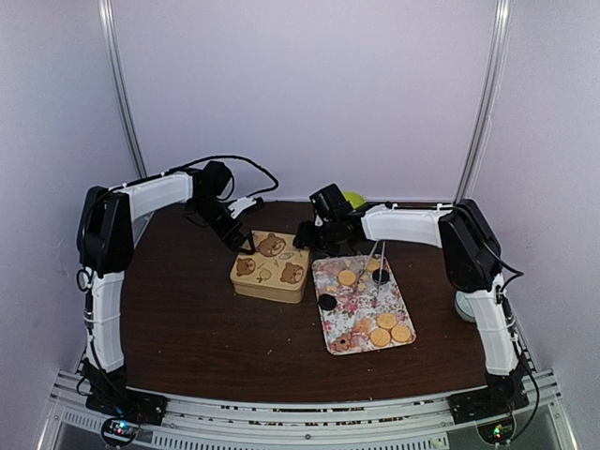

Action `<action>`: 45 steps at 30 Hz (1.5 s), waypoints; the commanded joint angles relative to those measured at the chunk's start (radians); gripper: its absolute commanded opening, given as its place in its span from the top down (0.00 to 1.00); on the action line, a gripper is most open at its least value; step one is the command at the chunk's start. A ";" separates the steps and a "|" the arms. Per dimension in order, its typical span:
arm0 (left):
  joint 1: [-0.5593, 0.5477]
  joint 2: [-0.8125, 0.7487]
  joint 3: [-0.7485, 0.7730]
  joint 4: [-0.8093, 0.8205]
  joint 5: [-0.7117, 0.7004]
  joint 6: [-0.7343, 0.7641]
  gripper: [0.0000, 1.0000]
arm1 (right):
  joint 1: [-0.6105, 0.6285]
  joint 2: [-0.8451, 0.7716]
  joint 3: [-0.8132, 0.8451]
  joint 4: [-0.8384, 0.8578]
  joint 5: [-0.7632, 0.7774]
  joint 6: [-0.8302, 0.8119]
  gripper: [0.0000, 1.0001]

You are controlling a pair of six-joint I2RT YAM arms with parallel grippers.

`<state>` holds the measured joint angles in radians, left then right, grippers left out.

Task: Pack the cookies
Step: Adjust the box lid on the packing box.

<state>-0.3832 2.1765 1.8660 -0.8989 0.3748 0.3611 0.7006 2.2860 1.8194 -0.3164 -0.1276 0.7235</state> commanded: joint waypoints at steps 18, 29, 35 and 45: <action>-0.069 -0.255 -0.413 0.067 -0.198 0.154 0.02 | -0.019 0.035 0.037 -0.065 0.037 -0.010 0.37; -0.069 -0.184 -0.292 0.127 -0.221 0.051 0.02 | -0.049 -0.084 0.041 -0.102 0.027 -0.097 0.21; -0.070 -0.183 -0.301 0.111 -0.187 0.053 0.02 | -0.080 -0.013 0.164 -0.127 -0.015 -0.097 0.20; -0.045 -0.258 -0.311 0.005 -0.104 0.064 0.02 | -0.102 0.242 0.489 -0.230 -0.120 -0.035 0.29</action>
<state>-0.4534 1.9800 1.5509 -0.8440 0.2138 0.4274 0.6086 2.4641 2.2963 -0.4843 -0.1890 0.6456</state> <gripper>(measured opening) 0.978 0.738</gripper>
